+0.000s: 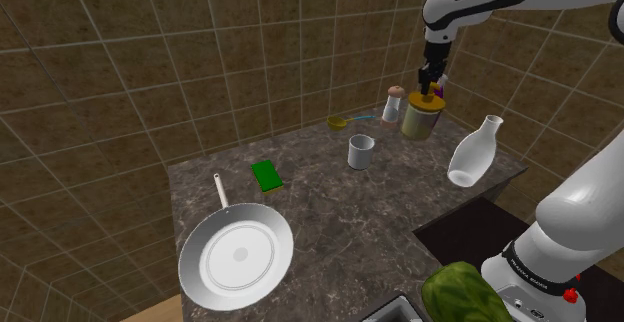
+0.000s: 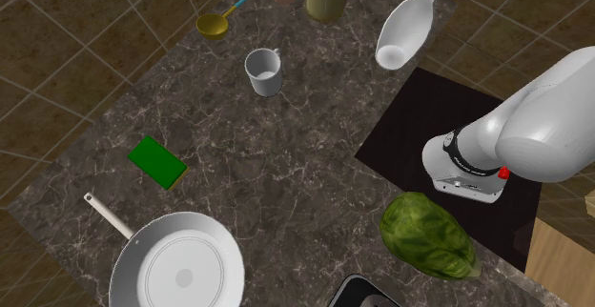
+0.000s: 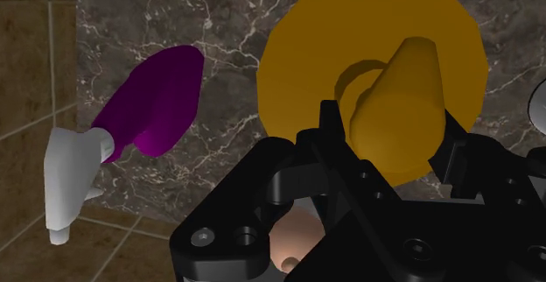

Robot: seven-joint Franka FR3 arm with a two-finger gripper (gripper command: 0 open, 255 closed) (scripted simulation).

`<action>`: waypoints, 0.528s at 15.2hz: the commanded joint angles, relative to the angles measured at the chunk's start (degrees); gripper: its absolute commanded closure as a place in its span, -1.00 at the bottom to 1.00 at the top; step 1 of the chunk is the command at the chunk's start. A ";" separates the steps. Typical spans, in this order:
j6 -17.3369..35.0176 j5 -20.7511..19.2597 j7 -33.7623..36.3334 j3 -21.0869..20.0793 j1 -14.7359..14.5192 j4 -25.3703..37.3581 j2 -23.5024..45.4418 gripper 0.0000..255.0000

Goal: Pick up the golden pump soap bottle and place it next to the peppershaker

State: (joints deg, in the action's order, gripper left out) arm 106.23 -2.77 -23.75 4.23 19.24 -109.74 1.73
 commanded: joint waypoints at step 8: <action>6.52 0.04 0.30 -0.02 -0.01 -4.68 1.78 1.00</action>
State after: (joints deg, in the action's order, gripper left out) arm 111.99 -2.75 -23.47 4.20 19.22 -114.00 3.25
